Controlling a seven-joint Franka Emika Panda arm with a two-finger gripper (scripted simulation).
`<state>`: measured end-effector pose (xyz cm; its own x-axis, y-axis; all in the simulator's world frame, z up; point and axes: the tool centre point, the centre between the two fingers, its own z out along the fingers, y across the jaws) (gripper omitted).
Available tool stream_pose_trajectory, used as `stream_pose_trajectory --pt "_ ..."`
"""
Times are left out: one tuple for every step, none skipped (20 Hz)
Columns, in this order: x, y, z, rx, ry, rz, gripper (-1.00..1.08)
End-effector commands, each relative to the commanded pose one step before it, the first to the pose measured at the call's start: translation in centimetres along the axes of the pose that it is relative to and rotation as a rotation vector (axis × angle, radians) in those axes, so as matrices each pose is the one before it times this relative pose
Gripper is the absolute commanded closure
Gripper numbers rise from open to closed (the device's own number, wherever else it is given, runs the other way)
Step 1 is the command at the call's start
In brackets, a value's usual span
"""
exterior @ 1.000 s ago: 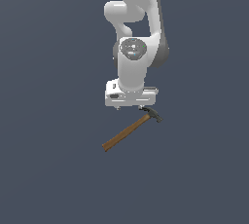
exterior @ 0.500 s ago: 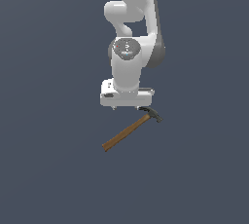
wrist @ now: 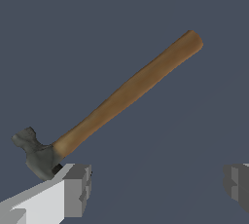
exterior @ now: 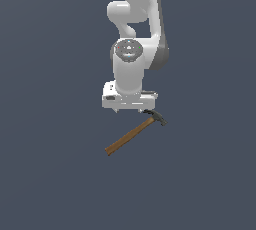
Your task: Pick up the object and move it to a goal position.
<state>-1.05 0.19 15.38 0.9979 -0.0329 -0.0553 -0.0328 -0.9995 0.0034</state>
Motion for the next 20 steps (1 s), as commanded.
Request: stream_pose_trajectory --pt "0.04 -0.07 0.191 0.00095 0.00065 0.02125 -0.92" --pt "0.023 -0.043 0.101 0.00052 0.00049 0.01149 -0.92" --pt "0.024 -0.051 0.112 0.00056 0.00055 0.01265 -0.92" --pt "0.026 -0.053 0.121 0.00061 0.00059 0.01385 -0.92" --pt "0.027 -0.056 0.132 0.00066 0.00063 0.01515 -0.92" --pt "0.028 -0.059 0.142 0.0007 0.00067 0.0164 -0.92" --pt "0.029 -0.062 0.153 0.00074 0.00071 0.01767 -0.92" --pt "0.029 -0.068 0.165 0.00078 0.00077 0.01903 -0.92" --pt "0.029 -0.073 0.176 0.00082 0.00082 0.02033 -0.92" --pt "0.029 -0.077 0.187 0.00086 0.00087 0.02166 -0.92" --pt "0.028 -0.082 0.199 0.00089 0.00091 0.023 -0.92" --pt "0.027 -0.086 0.211 0.00092 0.00097 0.02438 -0.92" --pt "0.025 -0.089 0.222 0.00095 0.00102 0.02576 -0.92" --pt "0.023 -0.092 0.231 0.00096 0.00107 0.02679 -0.92" --pt "0.02 -0.091 0.232 0.00094 0.00108 0.02696 -0.92" --pt "0.017 -0.09 0.232 0.00092 0.00108 0.02697 -0.92" --pt "0.014 -0.088 0.231 0.00089 0.00109 0.02698 -0.92" --pt "0.01 -0.087 0.231 0.00087 0.00111 0.02699 -0.92" --pt "0.007 -0.085 0.231 0.00085 0.00112 0.02699 -0.92" --pt "0.005 -0.083 0.23 0.00083 0.00113 0.027 -0.92"
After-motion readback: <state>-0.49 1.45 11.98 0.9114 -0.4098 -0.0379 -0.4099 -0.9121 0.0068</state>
